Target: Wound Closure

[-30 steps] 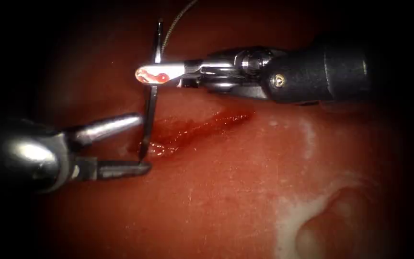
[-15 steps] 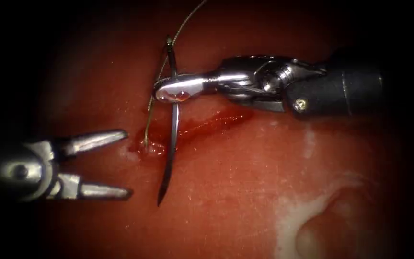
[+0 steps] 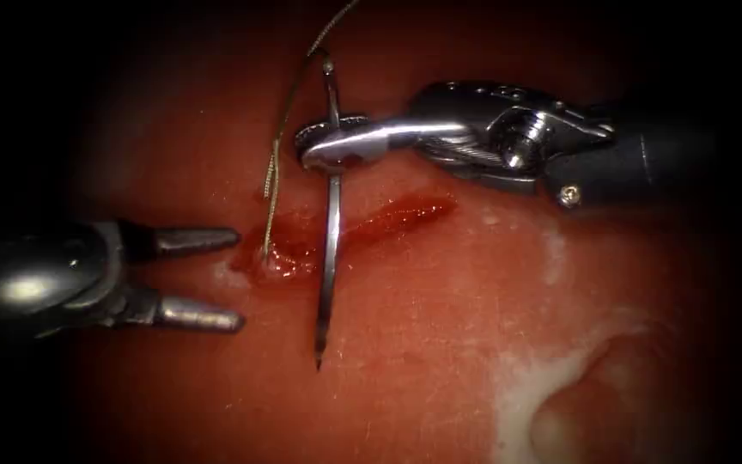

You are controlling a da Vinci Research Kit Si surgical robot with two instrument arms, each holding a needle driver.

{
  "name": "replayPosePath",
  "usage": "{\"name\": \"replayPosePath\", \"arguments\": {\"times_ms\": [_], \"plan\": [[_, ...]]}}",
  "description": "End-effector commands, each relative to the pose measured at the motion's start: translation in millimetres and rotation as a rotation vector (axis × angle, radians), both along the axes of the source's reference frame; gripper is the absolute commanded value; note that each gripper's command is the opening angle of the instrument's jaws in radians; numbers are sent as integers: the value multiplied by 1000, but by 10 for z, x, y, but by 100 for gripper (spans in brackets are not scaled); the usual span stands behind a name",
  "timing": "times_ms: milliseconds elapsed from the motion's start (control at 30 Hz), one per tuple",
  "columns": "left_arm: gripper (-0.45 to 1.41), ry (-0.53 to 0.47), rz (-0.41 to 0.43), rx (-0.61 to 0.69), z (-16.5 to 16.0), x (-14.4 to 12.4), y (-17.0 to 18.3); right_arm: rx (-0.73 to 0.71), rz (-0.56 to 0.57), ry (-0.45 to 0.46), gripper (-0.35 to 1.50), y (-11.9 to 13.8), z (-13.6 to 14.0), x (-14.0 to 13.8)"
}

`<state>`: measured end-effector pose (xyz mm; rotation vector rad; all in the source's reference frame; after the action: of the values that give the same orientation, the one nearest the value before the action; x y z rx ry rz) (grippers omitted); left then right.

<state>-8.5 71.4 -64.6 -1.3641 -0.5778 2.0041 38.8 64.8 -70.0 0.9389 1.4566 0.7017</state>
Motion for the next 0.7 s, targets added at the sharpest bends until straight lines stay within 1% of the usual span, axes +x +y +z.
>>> {"name": "replayPosePath", "arguments": {"times_ms": [33,100,133,167,267,367,400,467,567,700], "plan": [[54,5,-11,13,8,-7,-2,-15,-10,9,-35,1,0,11],[53,10,-63,80,12,-13,1,-68,-14,35,-35,2,-5,15],[61,8,-86,104,13,-15,1,-94,-12,54,-35,4,-9,17],[63,7,-110,133,14,-19,3,-110,-13,61,-35,5,-11,17],[66,2,-162,197,17,-25,8,-238,-7,95,-35,11,-23,18],[68,-28,-204,258,17,-25,11,-316,-1,105,-35,12,-27,19],[70,-44,-227,300,16,-24,11,-358,2,109,-35,11,-27,19],[71,-46,-230,305,16,-24,11,-387,0,117,-35,11,-27,20],[71,-51,-255,365,16,-25,11,-463,2,129,-35,11,-28,20],[71,-58,-259,414,15,-26,8,-496,19,128,-35,12,-30,21]]}}
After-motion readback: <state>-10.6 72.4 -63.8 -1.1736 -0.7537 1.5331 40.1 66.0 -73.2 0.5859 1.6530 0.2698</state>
